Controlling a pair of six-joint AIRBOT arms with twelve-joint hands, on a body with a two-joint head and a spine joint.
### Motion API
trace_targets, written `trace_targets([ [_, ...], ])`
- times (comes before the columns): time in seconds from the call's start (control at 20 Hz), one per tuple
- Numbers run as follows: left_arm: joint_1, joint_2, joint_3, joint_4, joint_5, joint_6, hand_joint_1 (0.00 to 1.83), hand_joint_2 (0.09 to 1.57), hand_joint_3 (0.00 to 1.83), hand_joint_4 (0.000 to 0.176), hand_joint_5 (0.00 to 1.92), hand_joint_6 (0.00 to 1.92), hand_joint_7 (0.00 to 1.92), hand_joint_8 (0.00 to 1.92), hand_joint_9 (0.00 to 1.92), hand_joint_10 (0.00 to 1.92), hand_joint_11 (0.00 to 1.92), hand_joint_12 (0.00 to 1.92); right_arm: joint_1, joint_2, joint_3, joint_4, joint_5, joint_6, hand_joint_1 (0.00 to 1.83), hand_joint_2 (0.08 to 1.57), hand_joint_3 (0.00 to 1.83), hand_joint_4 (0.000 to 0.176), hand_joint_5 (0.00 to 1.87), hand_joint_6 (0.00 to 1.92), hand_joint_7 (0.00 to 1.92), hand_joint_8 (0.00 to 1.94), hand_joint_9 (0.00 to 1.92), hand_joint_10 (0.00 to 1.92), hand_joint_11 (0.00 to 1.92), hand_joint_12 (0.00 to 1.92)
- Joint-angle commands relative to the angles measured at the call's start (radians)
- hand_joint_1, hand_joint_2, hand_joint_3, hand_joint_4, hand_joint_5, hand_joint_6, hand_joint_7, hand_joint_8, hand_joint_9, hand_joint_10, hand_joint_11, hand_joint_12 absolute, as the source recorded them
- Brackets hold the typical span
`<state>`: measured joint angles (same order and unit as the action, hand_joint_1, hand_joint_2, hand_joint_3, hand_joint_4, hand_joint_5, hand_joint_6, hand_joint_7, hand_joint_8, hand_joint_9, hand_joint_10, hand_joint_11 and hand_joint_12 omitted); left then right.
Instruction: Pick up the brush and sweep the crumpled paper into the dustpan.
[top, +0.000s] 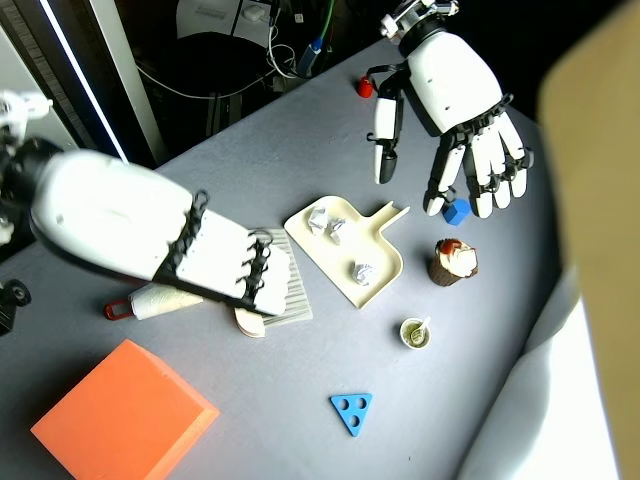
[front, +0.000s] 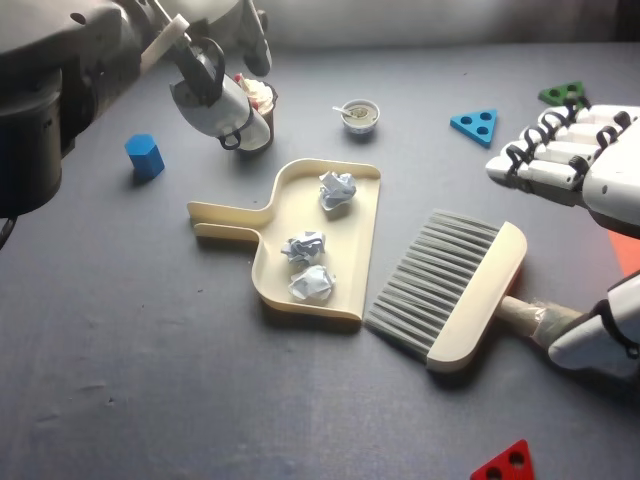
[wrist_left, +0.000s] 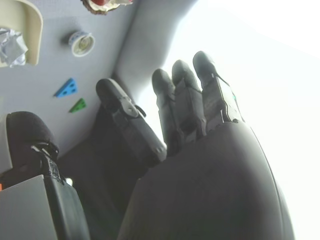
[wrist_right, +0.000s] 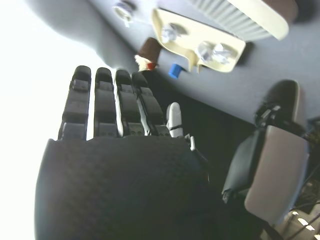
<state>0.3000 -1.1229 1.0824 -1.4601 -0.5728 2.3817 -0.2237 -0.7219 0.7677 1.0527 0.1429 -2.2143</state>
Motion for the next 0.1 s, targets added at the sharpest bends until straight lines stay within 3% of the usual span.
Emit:
trace_targets([
  [0.0, -0.016, 0.006, 0.000, 0.053, -0.021, 0.002, 0.93, 0.93, 0.00, 0.112, 0.73, 0.00, 0.40, 0.00, 0.30, 0.01, 0.08, 0.39, 0.014, 0.020, 0.008, 0.006, -0.013, 0.004, 0.40, 0.75, 0.00, 0.000, 0.00, 0.00, 0.00, 0.00, 0.00, 0.00, 0.00, 0.00],
  [0.05, -0.017, 0.008, -0.001, 0.053, -0.017, 0.004, 0.91, 0.92, 0.00, 0.109, 0.54, 0.00, 0.37, 0.00, 0.31, 0.01, 0.10, 0.40, 0.015, 0.025, 0.009, 0.006, -0.025, 0.004, 0.43, 0.74, 0.00, 0.000, 0.00, 0.00, 0.00, 0.00, 0.00, 0.00, 0.00, 0.00],
])
